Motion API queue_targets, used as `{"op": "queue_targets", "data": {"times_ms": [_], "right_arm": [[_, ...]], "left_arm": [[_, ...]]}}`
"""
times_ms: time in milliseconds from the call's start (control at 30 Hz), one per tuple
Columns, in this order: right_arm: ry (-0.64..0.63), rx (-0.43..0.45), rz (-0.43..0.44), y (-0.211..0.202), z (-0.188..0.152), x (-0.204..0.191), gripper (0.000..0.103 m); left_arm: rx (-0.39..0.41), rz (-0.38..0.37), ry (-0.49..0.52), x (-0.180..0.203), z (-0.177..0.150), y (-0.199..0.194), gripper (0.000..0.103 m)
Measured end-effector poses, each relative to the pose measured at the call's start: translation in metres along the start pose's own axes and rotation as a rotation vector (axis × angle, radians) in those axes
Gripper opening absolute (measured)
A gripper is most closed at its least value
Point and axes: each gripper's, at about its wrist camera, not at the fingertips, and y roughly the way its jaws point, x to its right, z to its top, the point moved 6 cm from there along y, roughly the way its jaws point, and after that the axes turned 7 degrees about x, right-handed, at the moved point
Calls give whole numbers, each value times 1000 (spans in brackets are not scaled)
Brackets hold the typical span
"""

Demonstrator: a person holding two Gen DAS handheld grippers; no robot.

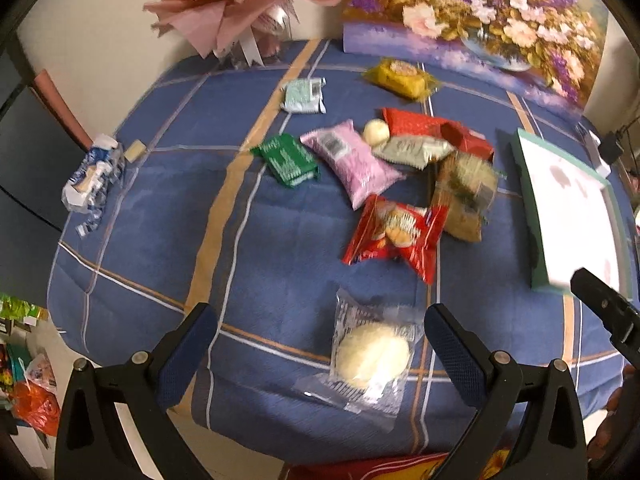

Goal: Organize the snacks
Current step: 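Lower the left gripper onto the clear bun bag and close it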

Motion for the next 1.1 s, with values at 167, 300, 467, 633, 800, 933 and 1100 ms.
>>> {"op": "queue_targets", "data": {"times_ms": [167,300,467,633,800,933,1100], "right_arm": [[-40,-31,39,9,-8,-20,103],[-67,-64,60,18,-14,-31,103],[-113,-67,49,24,-18,-41,103],[-125,-77,41,25,-19,-41,103],[-122,-79,49,27,-19,-42,103],[-103,-87,75,31,-18,-46,103],[-75,-99,137,36,-17,-59,103]], "left_arm": [[-80,-54,-8,2,-16,22,103],[-163,-129,-42,8,-28,40,103],[-225,-167,-56,20,-41,66,87],[-223,-183,-38,37,-49,92,60],[-214,-198,-58,49,-56,115,56],[-201,-213,-100,59,-57,129,55],[-181,-198,-170,53,-52,148,54]]}}
